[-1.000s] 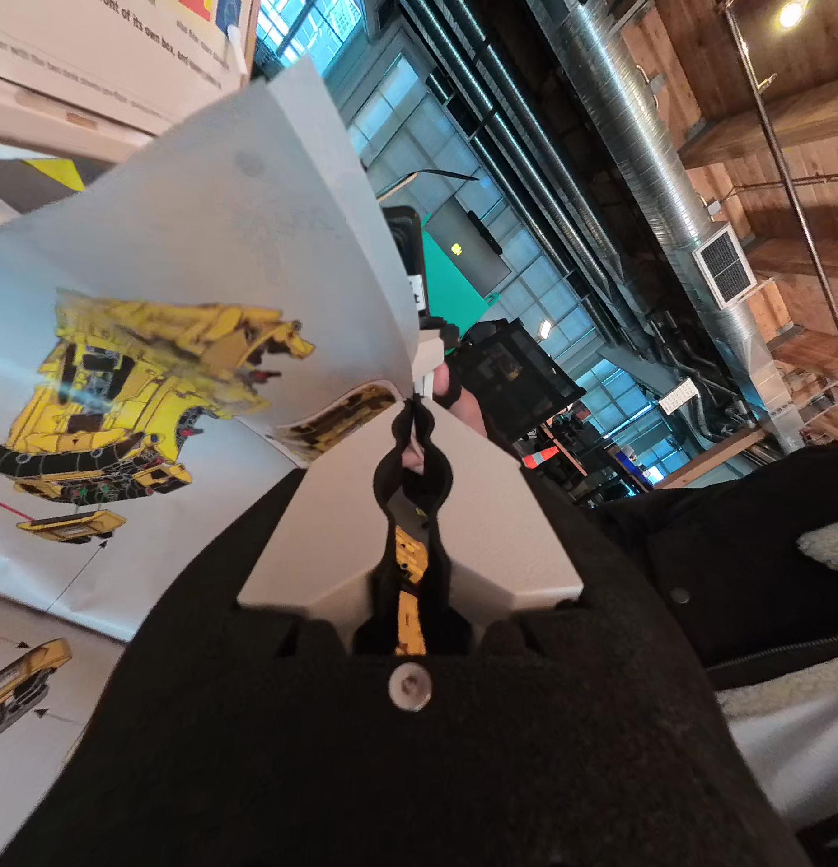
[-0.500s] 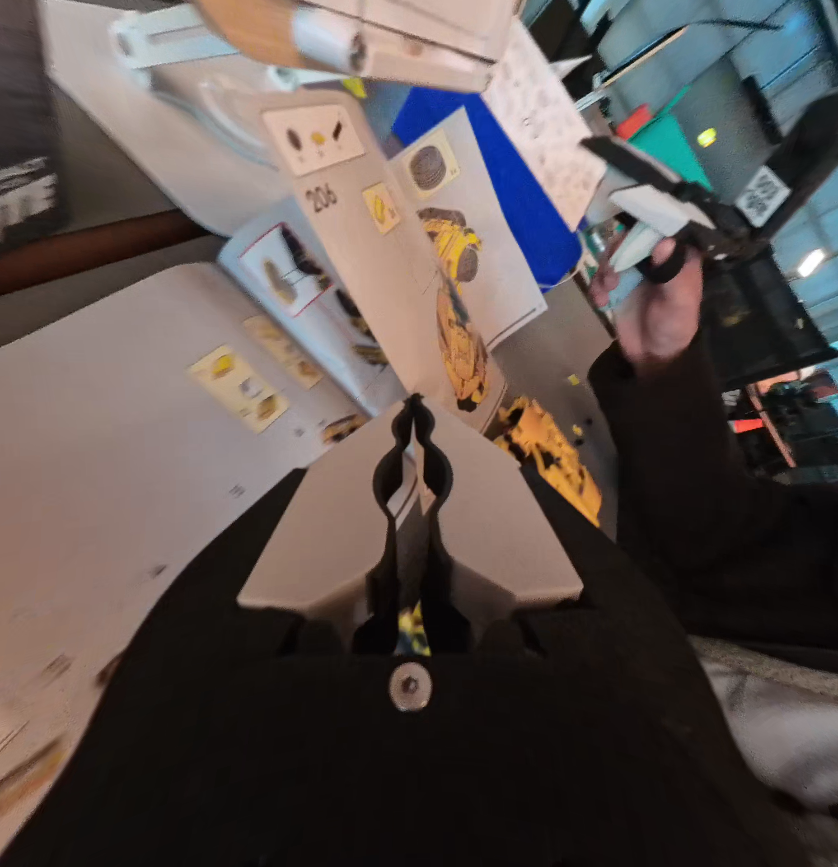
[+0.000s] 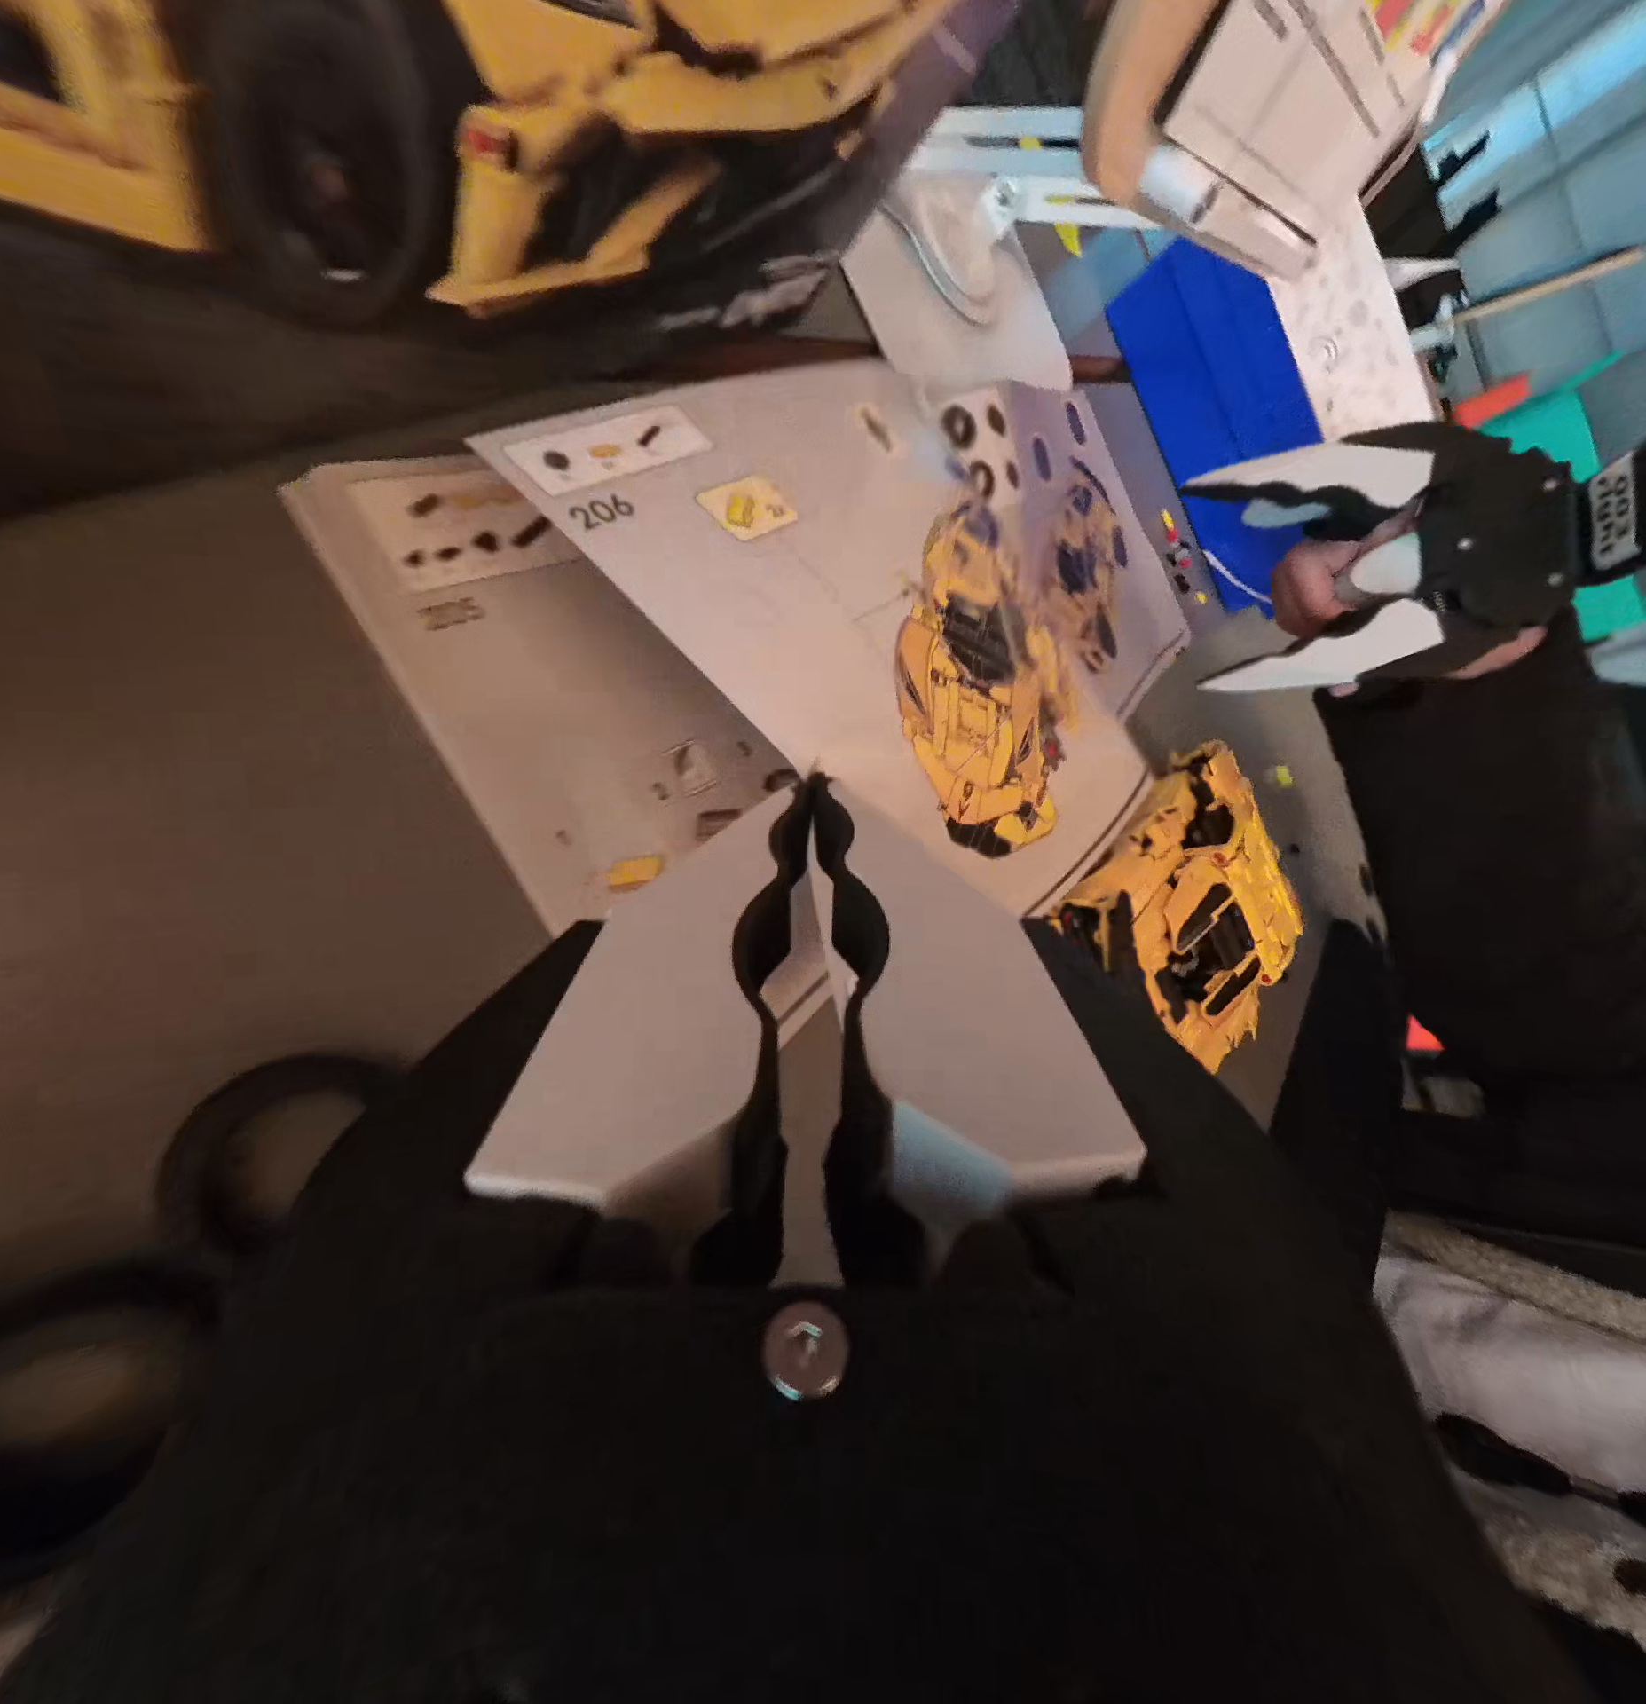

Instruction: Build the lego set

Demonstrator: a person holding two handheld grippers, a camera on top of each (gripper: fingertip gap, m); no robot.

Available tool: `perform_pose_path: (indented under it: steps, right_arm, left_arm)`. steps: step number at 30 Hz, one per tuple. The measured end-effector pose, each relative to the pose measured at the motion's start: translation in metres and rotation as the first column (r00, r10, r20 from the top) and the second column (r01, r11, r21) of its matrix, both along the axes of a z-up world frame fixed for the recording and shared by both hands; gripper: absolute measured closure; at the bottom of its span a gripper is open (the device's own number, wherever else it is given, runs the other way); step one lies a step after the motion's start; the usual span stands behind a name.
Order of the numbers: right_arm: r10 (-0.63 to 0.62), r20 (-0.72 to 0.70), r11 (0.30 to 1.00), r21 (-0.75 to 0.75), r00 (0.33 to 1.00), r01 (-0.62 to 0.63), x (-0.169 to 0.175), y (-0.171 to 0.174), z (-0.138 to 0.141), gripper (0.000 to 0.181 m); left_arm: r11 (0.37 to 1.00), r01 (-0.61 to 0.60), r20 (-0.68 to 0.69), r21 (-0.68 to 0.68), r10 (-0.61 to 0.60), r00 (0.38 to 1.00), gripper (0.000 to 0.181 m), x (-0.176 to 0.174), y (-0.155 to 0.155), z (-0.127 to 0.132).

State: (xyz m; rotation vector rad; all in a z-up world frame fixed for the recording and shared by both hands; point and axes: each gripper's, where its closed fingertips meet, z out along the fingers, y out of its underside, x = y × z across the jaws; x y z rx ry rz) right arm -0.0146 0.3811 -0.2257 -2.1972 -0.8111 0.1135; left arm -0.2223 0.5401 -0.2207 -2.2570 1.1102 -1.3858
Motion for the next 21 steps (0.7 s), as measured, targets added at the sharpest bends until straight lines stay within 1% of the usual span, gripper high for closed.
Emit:
perform_pose_path:
  steps: [2,4,6,8,10,11,13,15,17,20,21]
  right_arm:
    - [0.053,-0.004,0.994,-0.097,0.999,-0.053,-0.005,0.014,-0.01,0.094]
    - [0.089,0.025,0.98,-0.179,0.996,-0.083,-0.006,0.026,-0.025,0.094]
    - [0.129,0.036,0.966,-0.231,0.991,-0.117,-0.015,0.037,-0.037,0.092]
    - [0.174,0.065,0.953,-0.263,0.983,-0.152,-0.026,0.044,-0.046,0.09]
    - [0.211,0.136,0.935,-0.316,0.968,-0.159,-0.029,0.047,-0.06,0.086]
    - [0.225,0.16,0.923,-0.35,0.961,-0.158,-0.03,0.046,-0.067,0.085]
    - [0.226,0.132,0.905,-0.395,0.965,-0.158,-0.034,0.047,-0.075,0.086]
    - [0.232,0.138,0.894,-0.42,0.963,-0.155,-0.034,0.046,-0.077,0.085]
    - [0.233,0.154,0.886,-0.44,0.96,-0.144,-0.034,0.046,-0.079,0.085]
    - [0.231,0.145,0.884,-0.445,0.962,-0.145,-0.035,0.046,-0.08,0.085]
    - [0.229,0.142,0.885,-0.443,0.963,-0.145,-0.035,0.046,-0.08,0.085]
  left_arm:
    - [0.999,-0.05,-0.005,0.006,0.05,0.999,0.181,-0.011,0.011,-0.001]
    - [0.996,-0.089,-0.011,0.018,0.089,0.996,0.181,-0.017,0.019,0.0]
    - [0.993,-0.113,-0.023,0.036,0.114,0.993,0.181,-0.02,0.023,0.001]
    - [0.986,-0.136,-0.043,0.095,0.14,0.989,0.181,-0.021,0.029,0.005]
    - [0.973,-0.11,-0.032,0.203,0.119,0.992,0.181,-0.013,0.028,0.016]
    - [0.966,-0.07,-0.026,0.249,0.079,0.997,0.181,-0.005,0.021,0.02]
    - [0.958,0.041,-0.041,0.285,-0.031,0.999,0.181,0.017,0.0,0.016]
    - [0.957,0.136,-0.08,0.258,-0.119,0.99,0.18,0.043,-0.022,0.0]
    - [0.959,0.183,-0.083,0.218,-0.168,0.982,0.179,0.077,-0.043,-0.013]
    - [0.958,0.22,0.043,0.186,-0.231,0.972,0.18,0.133,-0.081,-0.011]
    - [0.955,0.233,0.061,0.182,-0.248,0.967,0.179,0.147,-0.092,-0.014]
